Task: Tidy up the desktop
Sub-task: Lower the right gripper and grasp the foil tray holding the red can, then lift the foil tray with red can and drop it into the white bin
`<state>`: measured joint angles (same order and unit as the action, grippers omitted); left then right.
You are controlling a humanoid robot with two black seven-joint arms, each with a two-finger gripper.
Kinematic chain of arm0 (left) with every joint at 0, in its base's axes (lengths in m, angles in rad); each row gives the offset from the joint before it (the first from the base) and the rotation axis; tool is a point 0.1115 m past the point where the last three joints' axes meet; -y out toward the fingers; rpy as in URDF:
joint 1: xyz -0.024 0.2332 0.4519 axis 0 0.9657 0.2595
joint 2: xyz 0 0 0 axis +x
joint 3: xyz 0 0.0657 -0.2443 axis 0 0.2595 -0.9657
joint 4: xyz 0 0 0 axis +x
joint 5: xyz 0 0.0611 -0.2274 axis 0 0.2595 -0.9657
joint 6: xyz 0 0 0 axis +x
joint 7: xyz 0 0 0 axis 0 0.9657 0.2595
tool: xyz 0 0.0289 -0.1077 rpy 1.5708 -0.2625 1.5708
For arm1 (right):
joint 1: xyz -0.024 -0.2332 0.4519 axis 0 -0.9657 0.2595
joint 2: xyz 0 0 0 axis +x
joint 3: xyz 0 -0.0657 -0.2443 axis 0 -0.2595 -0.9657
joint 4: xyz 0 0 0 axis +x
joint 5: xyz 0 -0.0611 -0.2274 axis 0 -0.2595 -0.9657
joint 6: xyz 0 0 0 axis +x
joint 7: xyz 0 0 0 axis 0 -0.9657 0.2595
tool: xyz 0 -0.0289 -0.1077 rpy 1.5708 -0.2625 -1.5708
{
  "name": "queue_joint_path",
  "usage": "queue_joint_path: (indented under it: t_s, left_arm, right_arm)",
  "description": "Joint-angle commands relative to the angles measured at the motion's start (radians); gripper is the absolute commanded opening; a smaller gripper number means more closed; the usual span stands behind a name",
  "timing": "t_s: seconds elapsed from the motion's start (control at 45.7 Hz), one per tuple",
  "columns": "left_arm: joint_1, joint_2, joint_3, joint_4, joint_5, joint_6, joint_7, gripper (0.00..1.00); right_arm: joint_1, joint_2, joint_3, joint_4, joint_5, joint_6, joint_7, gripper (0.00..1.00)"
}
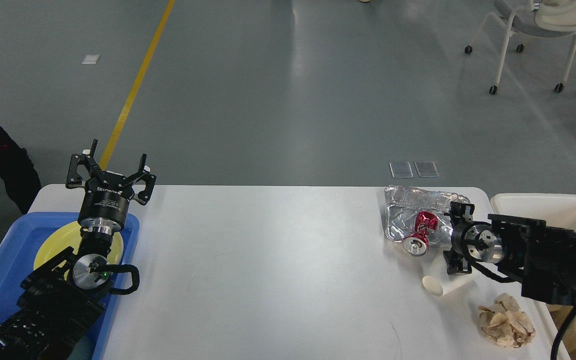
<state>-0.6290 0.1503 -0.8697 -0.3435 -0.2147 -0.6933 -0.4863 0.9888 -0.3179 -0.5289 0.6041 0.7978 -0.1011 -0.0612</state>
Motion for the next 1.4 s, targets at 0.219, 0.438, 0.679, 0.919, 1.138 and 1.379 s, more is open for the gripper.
queue_joint_path:
  t_s: [0.219, 0.438, 0.679, 0.919, 1.138, 1.379]
  left_arm:
    - [0.0, 0.0, 0.0, 0.0, 0.0, 0.0, 0.0, 0.97]
    - [0.0, 0.0, 0.0, 0.0, 0.0, 0.0, 0.0, 0.97]
    - [0.0, 0.0, 0.0, 0.0, 0.0, 0.001, 0.0, 0.97]
    - [0.0, 0.0, 0.0, 0.0, 0.0, 0.0, 0.0, 0.97]
    - [0.0, 0.0, 0.0, 0.0, 0.0, 0.0, 0.0, 0.97]
    - [0.002, 0.0, 0.0, 0.0, 0.0, 0.0, 0.0, 0.97]
  right_arm:
    - [-0.009, 0.0, 0.033, -0.006, -0.011, -0.003, -0.029, 0.49]
    - [-0.009, 0.0, 0.033, -0.003, -0.017, -0.002, -0.037, 0.0]
    - [0.007, 0.0, 0.03, 0.008, -0.02, 0.0, -0.037, 0.0]
    - [0.013, 0.002, 0.027, 0.016, -0.038, 0.0, -0.038, 0.0]
    - [0.034, -0.024, 0.02, 0.078, -0.1, 0.015, -0.037, 0.0]
    - [0.335, -0.237, -0.207, 0.413, -0.357, 0.162, -0.019, 0.0]
